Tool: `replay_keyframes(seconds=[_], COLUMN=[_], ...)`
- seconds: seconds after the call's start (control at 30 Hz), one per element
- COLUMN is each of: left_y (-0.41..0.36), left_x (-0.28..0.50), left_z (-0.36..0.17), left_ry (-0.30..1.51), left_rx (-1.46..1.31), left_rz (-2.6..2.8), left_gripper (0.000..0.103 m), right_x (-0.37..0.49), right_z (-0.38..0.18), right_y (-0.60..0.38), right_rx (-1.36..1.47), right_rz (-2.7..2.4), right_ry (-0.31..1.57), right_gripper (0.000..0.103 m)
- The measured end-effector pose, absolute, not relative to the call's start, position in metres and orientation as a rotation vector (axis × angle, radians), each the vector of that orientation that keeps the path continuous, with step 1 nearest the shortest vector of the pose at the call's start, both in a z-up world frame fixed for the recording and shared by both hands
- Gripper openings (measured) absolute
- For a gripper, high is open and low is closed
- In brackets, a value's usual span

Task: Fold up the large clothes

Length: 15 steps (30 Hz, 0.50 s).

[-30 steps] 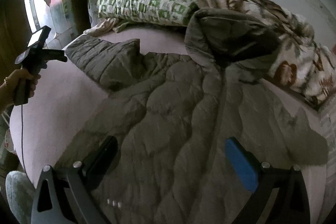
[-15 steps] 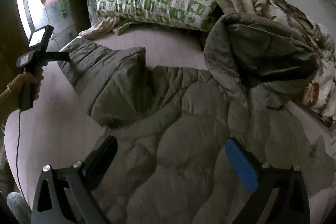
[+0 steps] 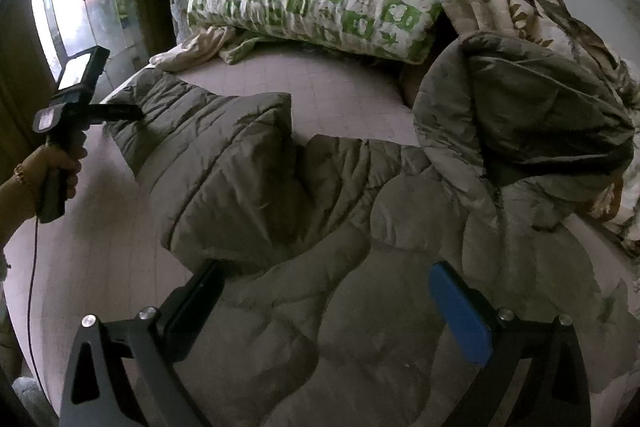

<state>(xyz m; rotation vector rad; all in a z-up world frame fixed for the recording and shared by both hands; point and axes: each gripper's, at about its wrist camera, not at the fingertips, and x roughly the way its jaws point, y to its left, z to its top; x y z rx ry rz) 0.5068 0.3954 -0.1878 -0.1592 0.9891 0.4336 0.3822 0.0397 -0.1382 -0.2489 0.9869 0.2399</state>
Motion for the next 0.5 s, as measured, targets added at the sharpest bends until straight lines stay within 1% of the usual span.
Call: replay_keyframes(seconds=[0.03,0.07,0.1,0.17,0.37,0.5], left_y=[0.394,0.393,0.391,0.384,0.384,0.4], left_x=[0.506,0.504,0.503,0.496,0.463,0.44], left_z=[-0.186,-0.184,-0.181,-0.175,-0.139,-0.107], left_ry=[0.984,0.976,0.968,0.952,0.873,0.842], left_rx=[-0.161,-0.169,-0.173,-0.148,-0.147,-0.166], left_rz=[0.428,0.422,0.414,0.41,0.416,0.413], left_gripper=[0.054,0.038,0.028,0.021,0.019,0.019], right_x=[0.385,0.388,0.391,0.4,0.436,0.456], right_z=[-0.14,-0.141,-0.143,-0.148,-0.159,-0.167], right_y=[0.04,0.04,0.04,0.038,0.03,0.039], right_rx=[-0.247,-0.244,-0.238,-0.228,-0.182,-0.184], right_rz=[0.236,0.233,0.229,0.215,0.134,0.126], right_ry=[0.991,0.994,0.997,1.013,1.067,1.093], right_gripper=[0.103,0.103,0.103,0.103,0.103,0.103])
